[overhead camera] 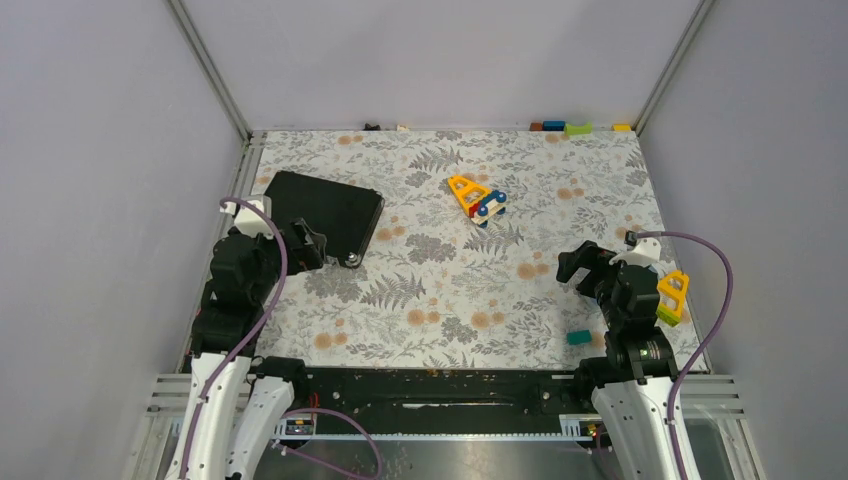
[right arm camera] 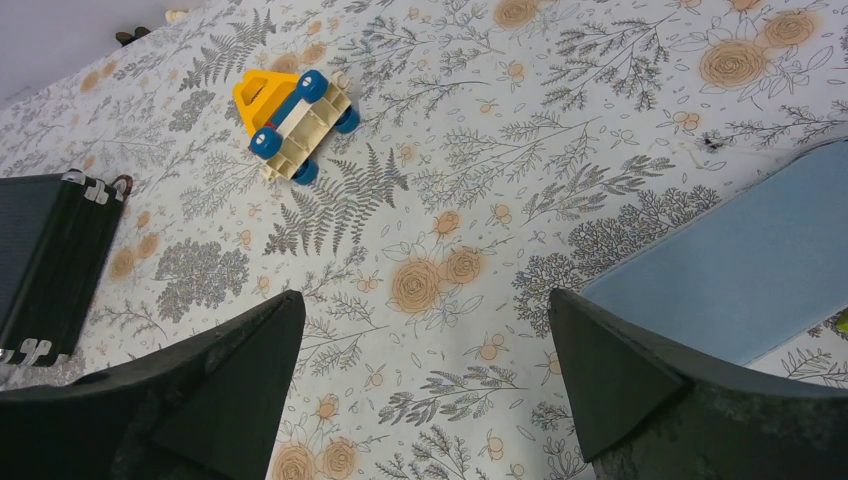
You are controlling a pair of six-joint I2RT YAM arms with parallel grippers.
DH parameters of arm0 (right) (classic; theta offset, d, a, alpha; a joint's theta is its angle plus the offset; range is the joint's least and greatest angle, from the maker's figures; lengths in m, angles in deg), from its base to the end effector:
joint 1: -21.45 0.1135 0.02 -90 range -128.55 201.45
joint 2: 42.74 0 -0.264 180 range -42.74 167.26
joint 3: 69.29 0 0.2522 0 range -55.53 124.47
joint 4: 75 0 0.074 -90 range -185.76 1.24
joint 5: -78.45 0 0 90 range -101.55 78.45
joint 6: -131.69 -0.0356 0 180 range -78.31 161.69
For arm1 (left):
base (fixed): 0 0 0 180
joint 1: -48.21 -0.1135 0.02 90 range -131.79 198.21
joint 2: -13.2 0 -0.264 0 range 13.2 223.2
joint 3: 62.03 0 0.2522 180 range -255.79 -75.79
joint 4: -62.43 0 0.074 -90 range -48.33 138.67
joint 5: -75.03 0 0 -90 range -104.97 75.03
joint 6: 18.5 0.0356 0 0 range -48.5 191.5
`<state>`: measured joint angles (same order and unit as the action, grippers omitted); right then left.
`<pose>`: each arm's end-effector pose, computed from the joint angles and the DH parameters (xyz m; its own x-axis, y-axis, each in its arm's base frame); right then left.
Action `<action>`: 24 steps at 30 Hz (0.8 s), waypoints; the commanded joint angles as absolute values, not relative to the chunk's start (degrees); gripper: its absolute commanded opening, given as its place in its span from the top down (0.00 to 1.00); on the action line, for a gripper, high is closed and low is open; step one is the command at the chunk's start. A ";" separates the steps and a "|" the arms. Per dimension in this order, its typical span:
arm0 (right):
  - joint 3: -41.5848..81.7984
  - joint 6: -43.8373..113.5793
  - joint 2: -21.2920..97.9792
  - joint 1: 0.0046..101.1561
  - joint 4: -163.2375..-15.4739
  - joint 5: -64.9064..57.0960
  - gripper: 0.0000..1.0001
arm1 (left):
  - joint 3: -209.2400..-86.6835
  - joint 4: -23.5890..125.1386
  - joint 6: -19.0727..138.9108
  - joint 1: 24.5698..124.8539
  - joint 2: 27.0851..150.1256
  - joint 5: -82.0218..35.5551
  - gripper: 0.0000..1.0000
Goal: Open the umbrella
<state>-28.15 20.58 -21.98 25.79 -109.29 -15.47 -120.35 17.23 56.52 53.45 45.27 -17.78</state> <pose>0.1157 0.0063 0.2686 -0.2270 0.3431 -0.9115 0.0776 0.9393 0.3343 0.1254 -0.0133 0.3296 -0.3479 -0.2273 -0.9095 0.0491 0.9644 -0.2599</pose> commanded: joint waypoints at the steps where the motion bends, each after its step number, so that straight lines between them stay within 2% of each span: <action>1: -27.16 20.24 -22.26 25.49 -109.34 -16.46 0.00 | -122.95 17.91 55.20 53.18 46.07 -16.14 0.01; 13: -27.64 19.56 -21.62 25.50 -108.98 -18.49 0.00 | -122.32 17.69 53.94 53.21 44.32 -10.00 0.01; 19: -28.70 14.22 -21.02 25.45 -109.78 -20.20 0.00 | -122.02 17.65 52.92 53.21 43.76 -9.03 0.01; 24: -27.60 11.93 -18.72 25.45 -117.21 -23.32 0.00 | -121.94 17.28 52.70 53.19 43.07 -10.99 0.01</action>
<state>-28.54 15.07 -20.59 25.79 -110.98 -19.53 -120.44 15.70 53.46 53.45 44.27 -11.01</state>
